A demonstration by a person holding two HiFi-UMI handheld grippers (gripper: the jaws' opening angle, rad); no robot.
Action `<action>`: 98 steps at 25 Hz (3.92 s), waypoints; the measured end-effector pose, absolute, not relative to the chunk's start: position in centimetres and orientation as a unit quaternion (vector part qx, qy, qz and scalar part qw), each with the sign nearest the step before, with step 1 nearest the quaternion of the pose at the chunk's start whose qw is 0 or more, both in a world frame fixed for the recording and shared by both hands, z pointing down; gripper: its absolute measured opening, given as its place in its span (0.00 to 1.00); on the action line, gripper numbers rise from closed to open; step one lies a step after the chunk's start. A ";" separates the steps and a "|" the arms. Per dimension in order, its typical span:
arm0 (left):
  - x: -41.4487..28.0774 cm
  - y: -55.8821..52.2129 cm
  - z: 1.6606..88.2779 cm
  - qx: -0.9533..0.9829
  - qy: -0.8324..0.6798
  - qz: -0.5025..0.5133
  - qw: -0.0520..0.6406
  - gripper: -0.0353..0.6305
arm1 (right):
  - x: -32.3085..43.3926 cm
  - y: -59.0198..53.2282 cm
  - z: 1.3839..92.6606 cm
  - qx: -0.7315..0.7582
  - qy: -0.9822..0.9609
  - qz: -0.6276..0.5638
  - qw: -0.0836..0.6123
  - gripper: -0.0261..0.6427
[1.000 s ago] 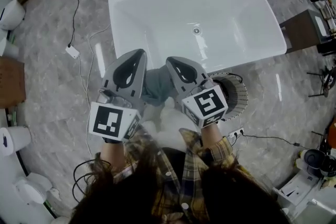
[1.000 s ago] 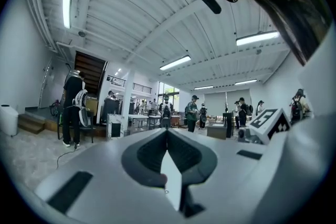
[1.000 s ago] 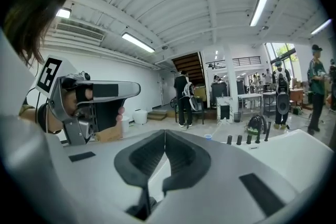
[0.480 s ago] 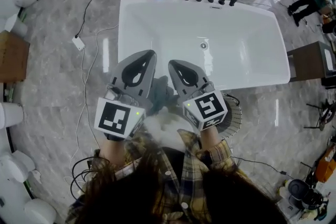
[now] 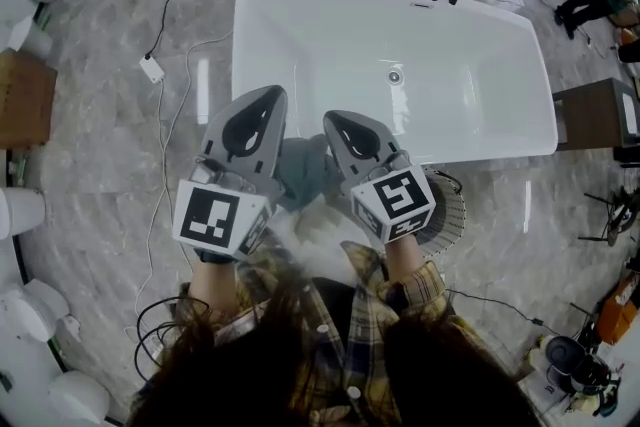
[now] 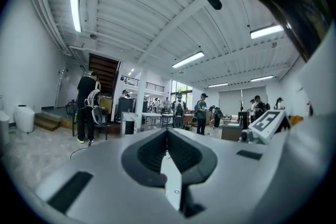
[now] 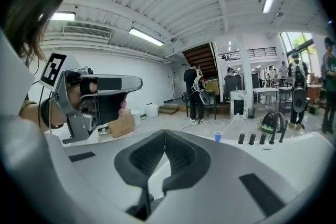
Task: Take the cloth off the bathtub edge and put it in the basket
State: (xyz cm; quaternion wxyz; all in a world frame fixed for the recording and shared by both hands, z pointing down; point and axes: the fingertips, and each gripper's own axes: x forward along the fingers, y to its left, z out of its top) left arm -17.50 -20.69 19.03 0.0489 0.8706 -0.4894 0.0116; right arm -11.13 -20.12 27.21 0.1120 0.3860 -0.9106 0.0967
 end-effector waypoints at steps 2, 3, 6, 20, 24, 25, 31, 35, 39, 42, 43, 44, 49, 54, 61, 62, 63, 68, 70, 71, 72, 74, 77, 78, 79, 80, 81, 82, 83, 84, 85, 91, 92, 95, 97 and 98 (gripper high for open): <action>-18.2 -20.8 19.5 0.869 -0.492 0.012 0.049 0.08 | -11.5 -20.1 27.6 0.383 -0.911 0.100 0.118 0.06; -18.5 -20.9 19.8 0.869 -0.492 0.014 0.048 0.08 | -11.7 -20.1 27.9 0.381 -0.911 0.101 0.121 0.06; -19.0 -20.9 20.8 0.868 -0.492 0.023 0.057 0.08 | -12.1 -20.1 28.9 0.376 -0.911 0.106 0.134 0.06; -20.7 -20.3 31.9 0.858 -0.491 0.083 0.128 0.08 | -13.1 -21.1 38.1 0.380 -0.894 0.155 0.181 0.06; -20.8 -20.1 35.7 0.857 -0.484 0.107 0.144 0.08 | -13.7 -21.0 41.3 0.374 -0.890 0.174 0.194 0.06; -20.9 -19.9 36.7 0.855 -0.484 0.113 0.151 0.08 | -13.9 -20.8 42.1 0.372 -0.890 0.178 0.196 0.06; -22.0 -18.4 42.0 0.848 -0.475 0.150 0.180 0.08 | -14.7 -19.5 46.4 0.378 -0.878 0.201 0.213 0.06; -22.4 -18.0 45.0 0.844 -0.474 0.156 0.199 0.08 | -15.0 -18.9 49.0 0.387 -0.870 0.207 0.223 0.06; -22.1 -17.8 48.0 0.839 -0.468 0.172 0.218 0.08 | -15.2 -18.2 51.7 0.390 -0.861 0.221 0.241 0.06; -21.9 -17.5 50.2 0.834 -0.464 0.184 0.235 0.08 | -15.2 -17.8 53.8 0.388 -0.855 0.229 0.257 0.06; -21.9 -17.4 50.9 0.832 -0.464 0.186 0.241 0.08 | -15.1 -17.6 54.5 0.388 -0.853 0.233 0.261 0.06; -21.8 -17.2 51.6 0.830 -0.464 0.189 0.247 0.08 | -14.9 -17.4 55.2 0.389 -0.850 0.238 0.264 0.06; -21.7 -16.2 55.0 0.821 -0.461 0.208 0.267 0.08 | -14.0 -16.5 58.6 0.398 -0.835 0.265 0.274 0.06; -21.4 -15.2 57.4 0.813 -0.457 0.226 0.282 0.08 | -14.0 -15.3 60.4 0.388 -0.833 0.277 0.282 0.07; -22.0 -13.9 59.9 0.803 -0.441 0.255 0.311 0.09 | -15.1 -13.9 61.9 0.362 -0.834 0.290 0.299 0.15; -22.0 -13.8 60.2 0.803 -0.436 0.257 0.316 0.16 | -15.3 -13.8 62.1 0.359 -0.833 0.294 0.300 0.24; -22.1 -13.7 60.4 0.802 -0.432 0.258 0.322 0.27 | -15.3 -13.8 62.4 0.358 -0.832 0.298 0.303 0.28; -23.0 -13.0 62.2 0.793 -0.424 0.266 0.348 0.44 | -15.0 -13.7 63.8 0.364 -0.820 0.306 0.319 0.46; -23.3 -12.6 63.2 0.789 -0.415 0.277 0.357 0.49 | -14.6 -13.7 64.6 0.365 -0.813 0.312 0.329 0.52; -23.4 -12.3 63.8 0.787 -0.411 0.283 0.362 0.52 | -14.5 -13.7 65.0 0.365 -0.810 0.316 0.332 0.55; -23.5 -12.1 64.4 0.784 -0.407 0.290 0.368 0.55 | -14.4 -13.8 65.3 0.365 -0.808 0.320 0.334 0.58; -23.7 -11.5 65.5 0.779 -0.401 0.302 0.376 0.57 | -14.2 -14.0 65.8 0.366 -0.805 0.327 0.334 0.61; -23.8 -11.0 67.2 0.773 -0.394 0.321 0.380 0.58 | -13.6 -14.1 67.0 0.369 -0.795 0.331 0.349 0.64; -23.9 -10.8 67.7 0.770 -0.392 0.326 0.384 0.58 | -13.4 -14.1 67.5 0.371 -0.791 0.332 0.356 0.65; -23.9 -10.7 68.2 0.767 -0.390 0.330 0.388 0.59 | -13.2 -14.1 67.9 0.373 -0.786 0.335 0.361 0.65; -23.9 -10.6 68.6 0.764 -0.388 0.335 0.391 0.59 | -13.1 -14.0 68.4 0.376 -0.782 0.339 0.364 0.66; -23.8 -10.4 69.1 0.762 -0.386 0.341 0.394 0.59 | -12.9 -13.9 68.8 0.378 -0.778 0.344 0.366 0.67; -23.7 -10.2 69.5 0.759 -0.384 0.346 0.396 0.59 | -12.8 -13.7 69.2 0.378 -0.774 0.349 0.369 0.67; -23.6 -10.1 69.9 0.756 -0.382 0.350 0.400 0.59 | -12.8 -13.5 69.6 0.377 -0.771 0.353 0.371 0.67; -23.5 -9.9 70.3 0.753 -0.381 0.353 0.405 0.59 | -12.8 -13.5 70.0 0.376 -0.770 0.354 0.374 0.67; -23.3 -9.9 70.6 0.750 -0.380 0.354 0.409 0.59 | -12.8 -13.5 70.2 0.374 -0.770 0.353 0.378 0.67; -22.7 -10.5 71.8 0.758 -0.366 0.371 0.393 0.58 | -13.1 -14.0 70.8 0.370 -0.772 0.336 0.394 0.67; -22.5 -10.6 71.7 0.760 -0.363 0.374 0.388 0.58 | -13.1 -14.0 70.8 0.374 -0.772 0.332 0.392 0.67; -21.9 -10.7 71.6 0.765 -0.357 0.380 0.377 0.58 | -12.9 -14.0 70.8 0.389 -0.772 0.320 0.388 0.67; -21.8 -10.9 71.8 0.769 -0.357 0.380 0.369 0.58 | -13.0 -14.1 70.9 0.392 -0.771 0.317 0.388 0.67; -21.7 -10.9 71.8 0.770 -0.355 0.382 0.368 0.58 | -13.0 -14.1 70.9 0.391 -0.771 0.317 0.389 0.67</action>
